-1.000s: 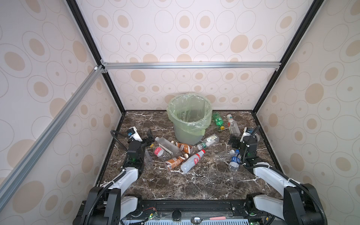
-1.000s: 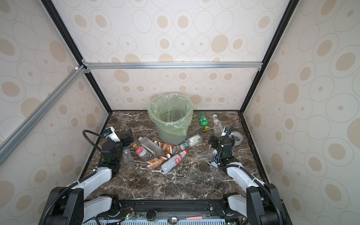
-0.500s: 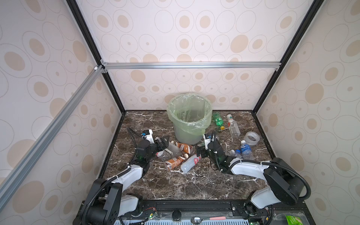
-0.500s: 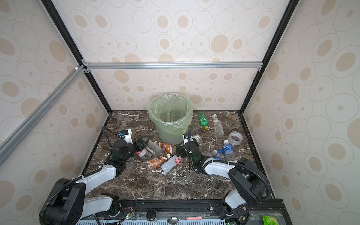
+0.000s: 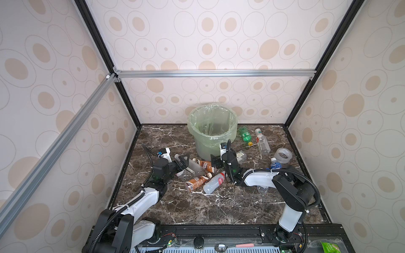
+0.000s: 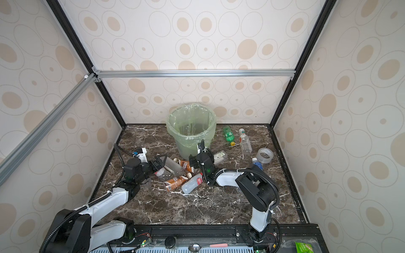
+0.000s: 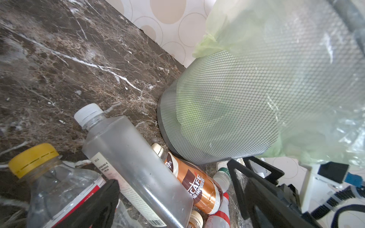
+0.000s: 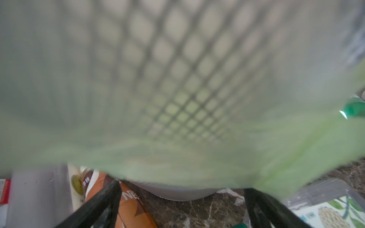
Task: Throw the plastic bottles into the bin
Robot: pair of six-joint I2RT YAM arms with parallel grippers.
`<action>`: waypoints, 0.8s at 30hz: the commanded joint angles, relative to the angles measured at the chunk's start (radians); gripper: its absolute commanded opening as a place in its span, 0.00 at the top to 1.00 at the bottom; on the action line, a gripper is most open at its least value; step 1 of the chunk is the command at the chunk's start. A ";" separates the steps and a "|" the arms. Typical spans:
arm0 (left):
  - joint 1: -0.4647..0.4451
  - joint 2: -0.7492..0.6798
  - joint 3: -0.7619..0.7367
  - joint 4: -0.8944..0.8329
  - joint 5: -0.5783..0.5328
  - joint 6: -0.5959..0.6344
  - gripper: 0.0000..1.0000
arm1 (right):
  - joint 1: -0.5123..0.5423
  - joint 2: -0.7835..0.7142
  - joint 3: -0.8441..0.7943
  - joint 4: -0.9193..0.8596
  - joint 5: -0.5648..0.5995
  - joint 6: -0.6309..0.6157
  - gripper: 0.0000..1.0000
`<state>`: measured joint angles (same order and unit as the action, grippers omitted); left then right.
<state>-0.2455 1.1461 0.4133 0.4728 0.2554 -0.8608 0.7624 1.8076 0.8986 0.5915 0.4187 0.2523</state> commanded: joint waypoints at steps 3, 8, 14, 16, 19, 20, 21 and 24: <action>-0.011 -0.035 0.008 -0.078 -0.021 -0.026 0.01 | 0.005 0.059 0.084 0.020 0.077 -0.022 0.01; -0.011 -0.040 0.008 -0.109 -0.005 -0.033 0.01 | 0.003 0.113 0.181 -0.043 0.139 -0.031 0.01; -0.012 -0.045 0.038 -0.225 -0.086 -0.071 0.01 | -0.006 0.154 0.256 -0.092 0.139 -0.035 0.01; -0.012 -0.056 0.042 -0.242 -0.117 -0.082 0.01 | -0.009 0.145 0.261 -0.114 0.131 -0.037 0.01; -0.012 -0.079 0.037 -0.243 -0.161 -0.099 0.01 | -0.008 0.100 0.235 -0.153 0.111 -0.029 0.00; -0.011 -0.084 0.039 -0.244 -0.165 -0.094 0.01 | -0.008 0.075 0.218 -0.165 0.105 -0.026 0.01; -0.012 -0.085 0.046 -0.244 -0.159 -0.083 0.01 | -0.008 0.052 0.201 -0.177 0.101 -0.023 0.01; -0.013 -0.065 0.079 -0.251 -0.114 -0.065 0.01 | -0.010 -0.027 0.142 -0.245 0.086 -0.013 0.01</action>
<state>-0.2535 1.0790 0.4290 0.2436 0.1406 -0.9245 0.7570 1.8744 1.0760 0.4191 0.5144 0.2230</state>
